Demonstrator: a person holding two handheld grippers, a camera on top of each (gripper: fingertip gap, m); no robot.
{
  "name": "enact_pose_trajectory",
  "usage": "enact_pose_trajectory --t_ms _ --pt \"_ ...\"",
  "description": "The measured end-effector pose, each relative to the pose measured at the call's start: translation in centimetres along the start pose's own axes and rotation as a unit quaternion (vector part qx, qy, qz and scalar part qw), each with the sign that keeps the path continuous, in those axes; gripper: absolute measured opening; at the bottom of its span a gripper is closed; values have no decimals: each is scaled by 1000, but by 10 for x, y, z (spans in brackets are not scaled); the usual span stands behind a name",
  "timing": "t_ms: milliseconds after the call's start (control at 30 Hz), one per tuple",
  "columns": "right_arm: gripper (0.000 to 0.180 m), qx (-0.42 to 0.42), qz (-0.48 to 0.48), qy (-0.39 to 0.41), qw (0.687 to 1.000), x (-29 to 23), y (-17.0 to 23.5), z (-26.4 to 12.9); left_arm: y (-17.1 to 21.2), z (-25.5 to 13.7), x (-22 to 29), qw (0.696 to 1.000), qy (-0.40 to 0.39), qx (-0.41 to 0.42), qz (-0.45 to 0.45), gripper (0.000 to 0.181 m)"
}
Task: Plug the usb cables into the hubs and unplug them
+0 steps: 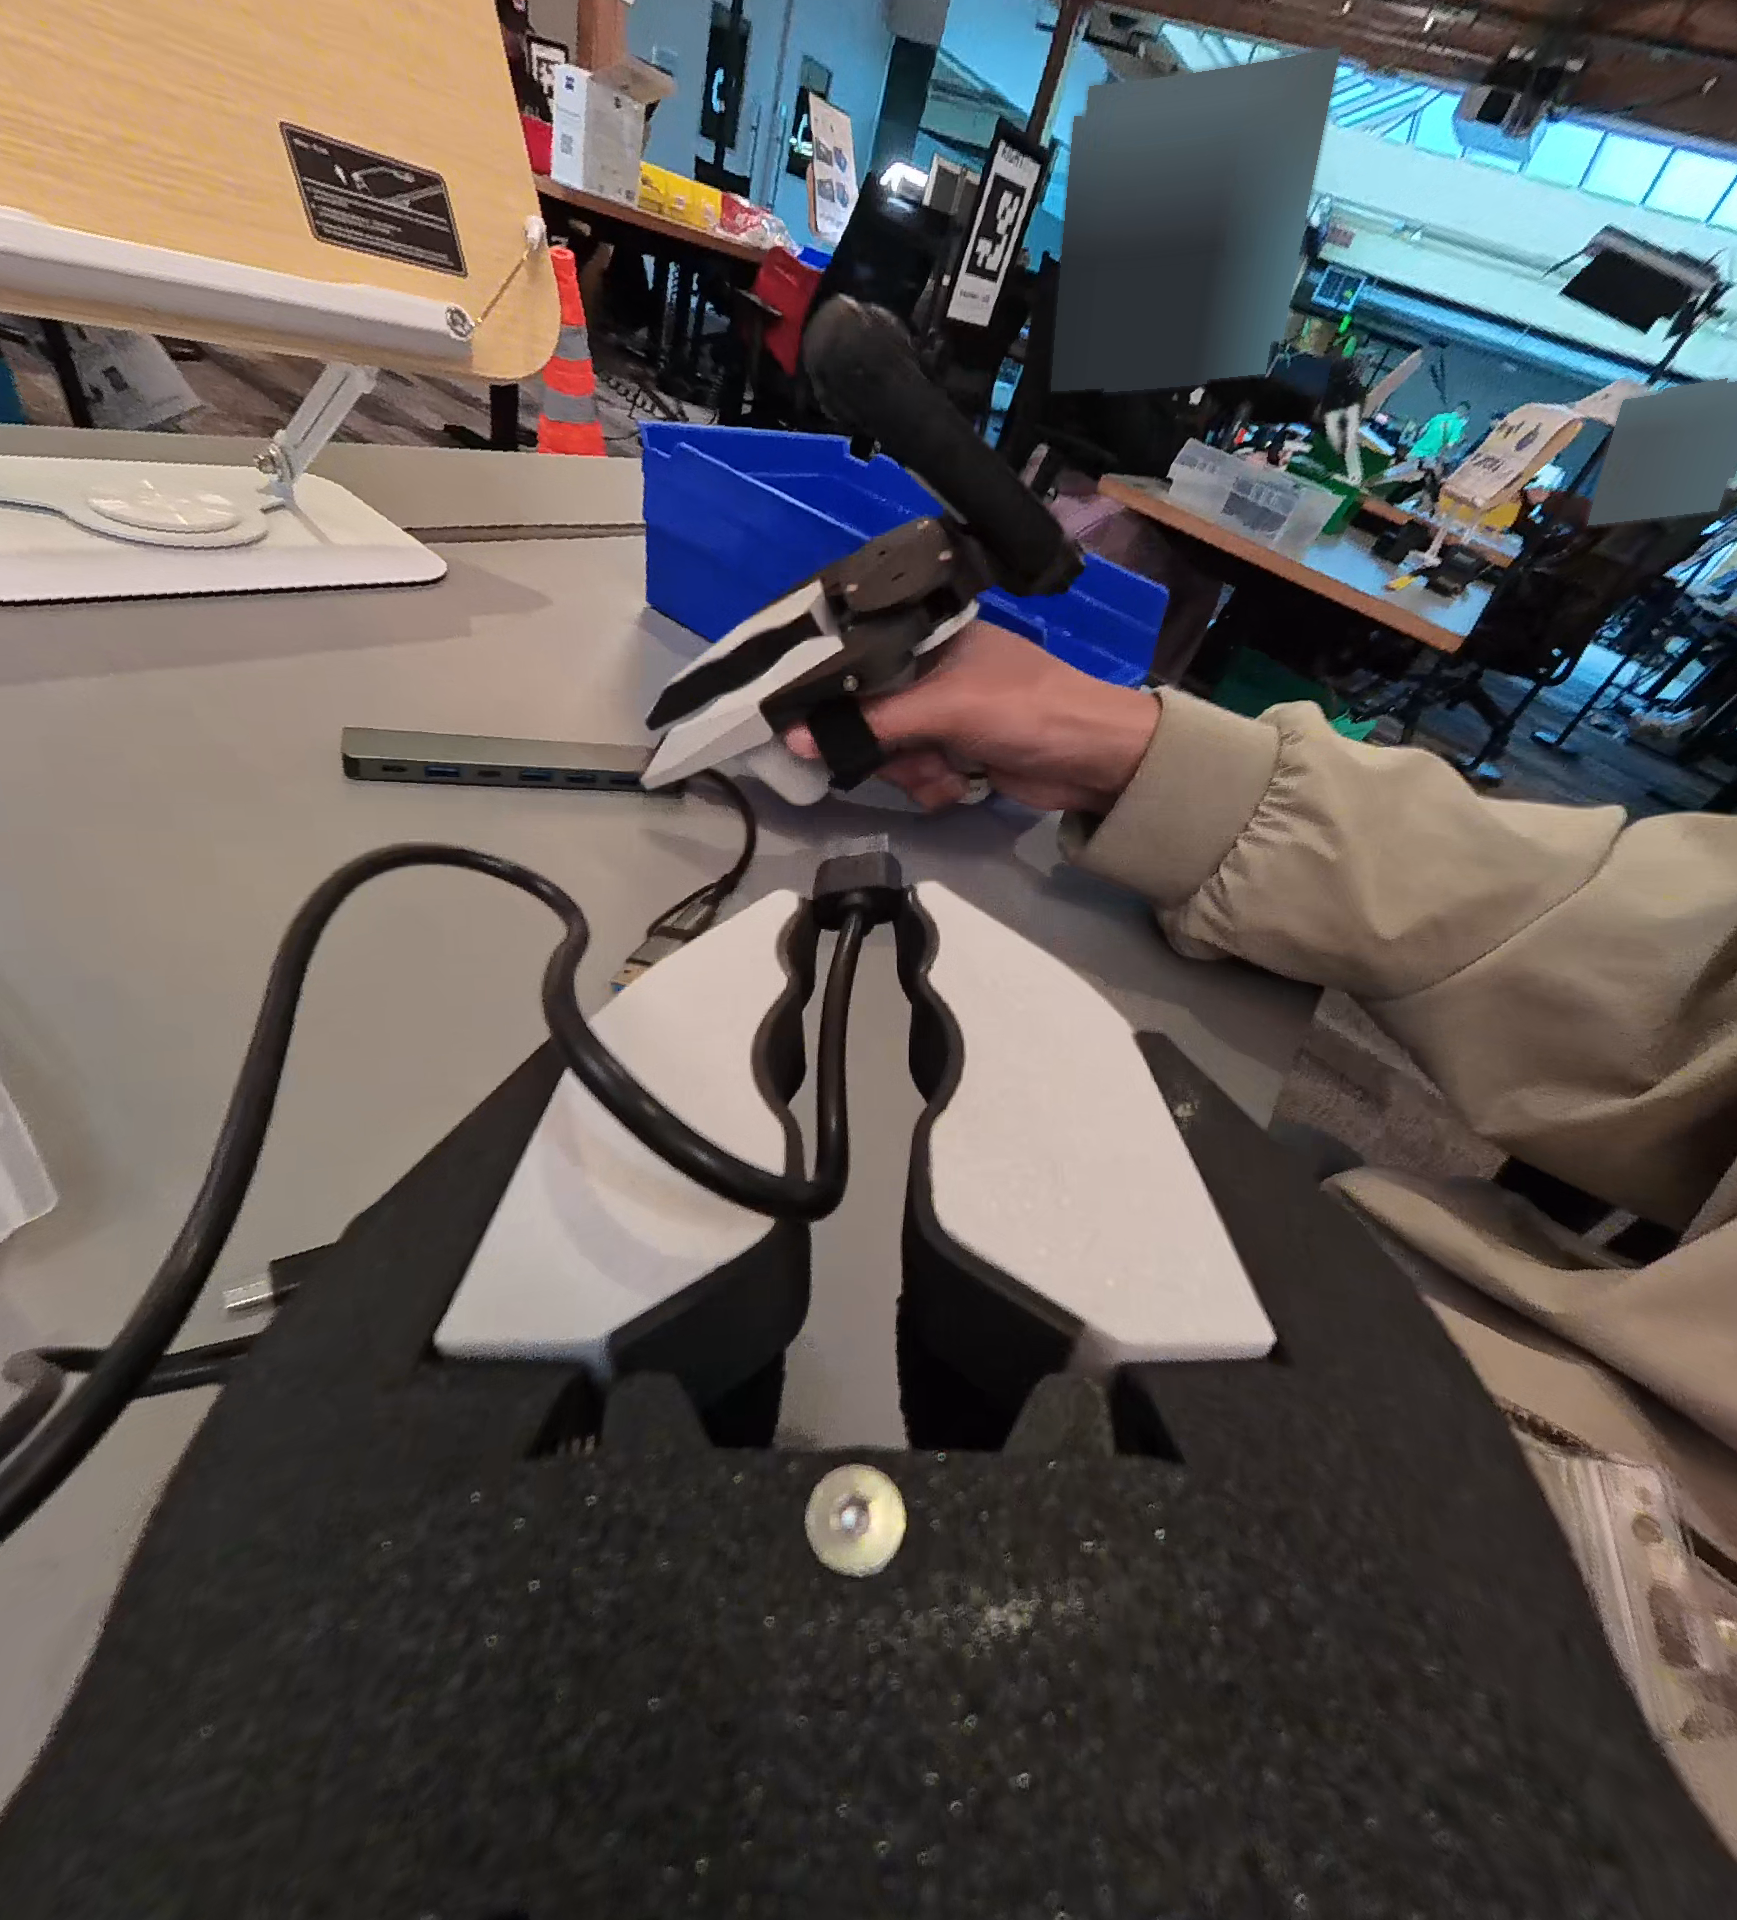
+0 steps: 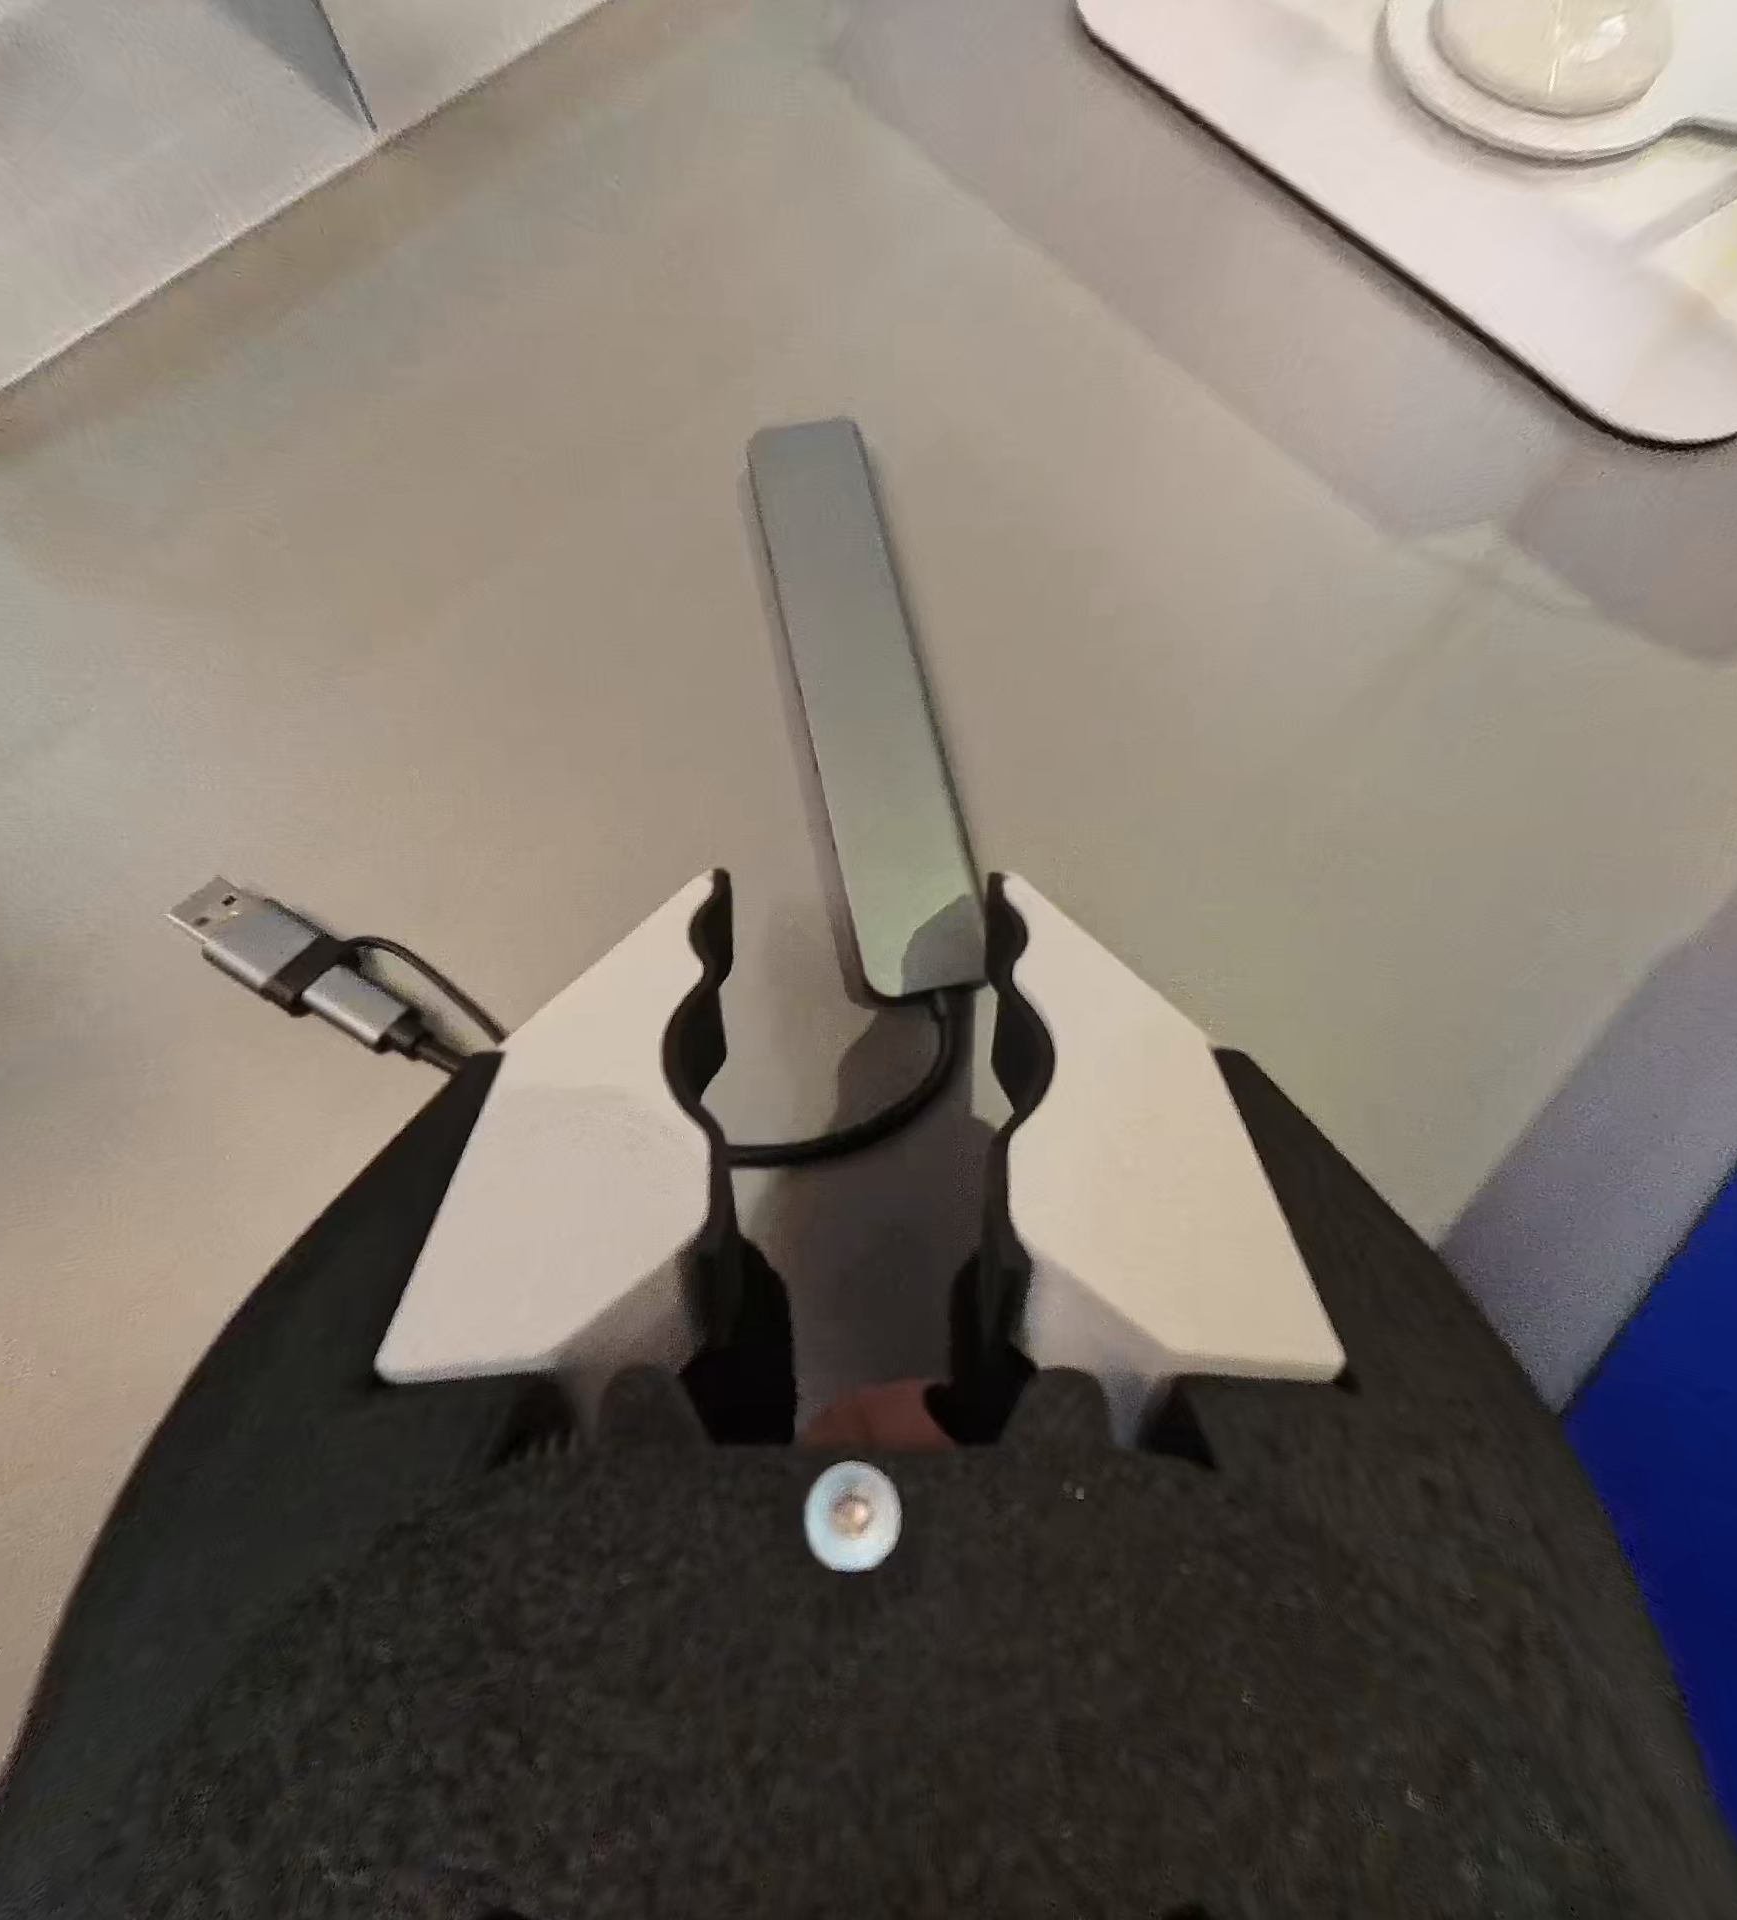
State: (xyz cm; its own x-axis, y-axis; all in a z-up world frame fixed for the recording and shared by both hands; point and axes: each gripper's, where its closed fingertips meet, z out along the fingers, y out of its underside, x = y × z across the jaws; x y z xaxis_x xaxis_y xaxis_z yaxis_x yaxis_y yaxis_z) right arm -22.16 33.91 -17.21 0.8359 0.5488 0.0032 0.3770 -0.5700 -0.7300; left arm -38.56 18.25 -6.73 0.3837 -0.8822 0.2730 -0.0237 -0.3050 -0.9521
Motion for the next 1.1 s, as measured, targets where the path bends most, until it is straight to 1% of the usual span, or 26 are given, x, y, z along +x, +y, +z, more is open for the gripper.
enact_pose_trajectory --t_ms 100,200,300,367,400,500,533,633,700,800,867,967,1100 --pt "48 -5 -25 12 1000 2 -2 12 -1 1 -1 1000 0 3 1 15" --pt "48 -14 -6 -8 1000 5 0 25 -2 0 -2 1000 3 6 -5 15" --pt "46 -10 -7 -6 1000 11 -2 27 -1 -1 -1 1000 3 4 -5 15" --pt "37 -2 -2 -4 1000 13 -2 27 -1 -1 0 1000 2 5 -2 15" --pt "30 -2 -3 -5 1000 12 -2 27 -1 0 -1 1000 0 3 -1 15" --pt "28 -3 2 -6 1000 11 -1 26 -1 3 -6 1000 -15 0 10 15" --pt "28 -3 16 -19 1000 7 -1 24 -3 5 -8 1000 -24 2 19 15" --pt "28 45 69 -111 990 -25 -16 2 -11 9 -24 996 -70 -1 57 15" --pt "28 76 71 -148 984 -48 -27 -25 -19 12 -34 992 -98 -3 75 15" --pt "28 109 58 -167 978 -76 -34 -63 -31 17 -40 983 -139 -2 119 15" --pt "28 132 64 -187 971 -95 -36 -82 -33 23 -41 971 -173 -13 163 15" --pt "28 137 62 -198 969 -113 -33 -96 -33 30 -36 958 -200 -15 207 15" --pt "28 136 48 -214 966 -130 -34 -103 -32 36 -29 944 -210 -25 251 15"
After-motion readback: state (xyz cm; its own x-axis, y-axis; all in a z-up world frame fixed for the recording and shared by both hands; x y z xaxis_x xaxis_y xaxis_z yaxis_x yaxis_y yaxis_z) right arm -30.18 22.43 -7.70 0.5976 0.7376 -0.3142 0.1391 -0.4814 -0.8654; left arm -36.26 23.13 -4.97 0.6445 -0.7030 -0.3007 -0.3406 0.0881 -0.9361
